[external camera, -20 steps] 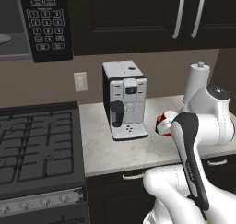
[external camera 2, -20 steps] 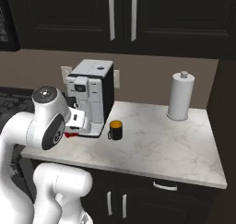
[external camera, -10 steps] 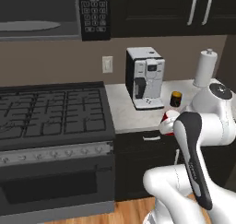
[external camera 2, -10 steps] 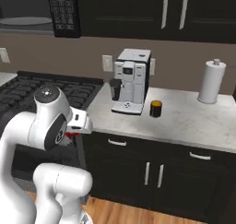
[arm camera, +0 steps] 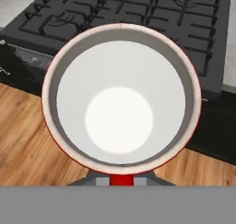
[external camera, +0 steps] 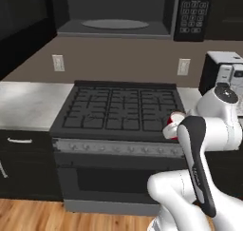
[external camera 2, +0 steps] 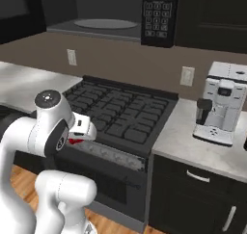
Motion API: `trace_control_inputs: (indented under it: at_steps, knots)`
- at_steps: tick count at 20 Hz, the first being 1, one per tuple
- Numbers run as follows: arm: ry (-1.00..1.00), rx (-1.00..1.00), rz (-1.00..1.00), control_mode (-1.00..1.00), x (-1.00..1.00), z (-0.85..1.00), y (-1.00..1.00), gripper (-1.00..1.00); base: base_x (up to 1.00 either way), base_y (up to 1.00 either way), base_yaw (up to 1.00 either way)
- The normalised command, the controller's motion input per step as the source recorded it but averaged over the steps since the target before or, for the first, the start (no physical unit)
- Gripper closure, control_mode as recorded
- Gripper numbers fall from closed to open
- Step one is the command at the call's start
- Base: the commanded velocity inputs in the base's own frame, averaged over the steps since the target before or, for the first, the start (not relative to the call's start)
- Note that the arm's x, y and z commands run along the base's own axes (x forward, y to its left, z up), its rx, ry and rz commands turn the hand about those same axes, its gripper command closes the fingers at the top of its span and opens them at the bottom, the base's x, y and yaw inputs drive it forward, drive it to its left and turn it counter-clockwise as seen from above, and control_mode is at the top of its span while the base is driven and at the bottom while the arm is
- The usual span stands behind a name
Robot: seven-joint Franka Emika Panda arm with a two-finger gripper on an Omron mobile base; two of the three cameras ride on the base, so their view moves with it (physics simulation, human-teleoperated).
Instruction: Pick the mug from the counter and place it inside the microwave. Then close the microwave.
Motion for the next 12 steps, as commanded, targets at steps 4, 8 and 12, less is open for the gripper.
trace_control_inputs:
  at_steps: [4,8,12]
  knots:
    - [0.0,0.0,0.0,1.0,0.0,0.0,0.0,1.0,0.88,0.46,0.22]
    - [0.0,0.0,0.0,1.0,0.0,0.0,0.0,1.0,1.0,0.17,0.01]
    - [0.0,0.0,0.0,1.0,0.0,0.0,0.0,1.0,0.68,0.13,-0.17]
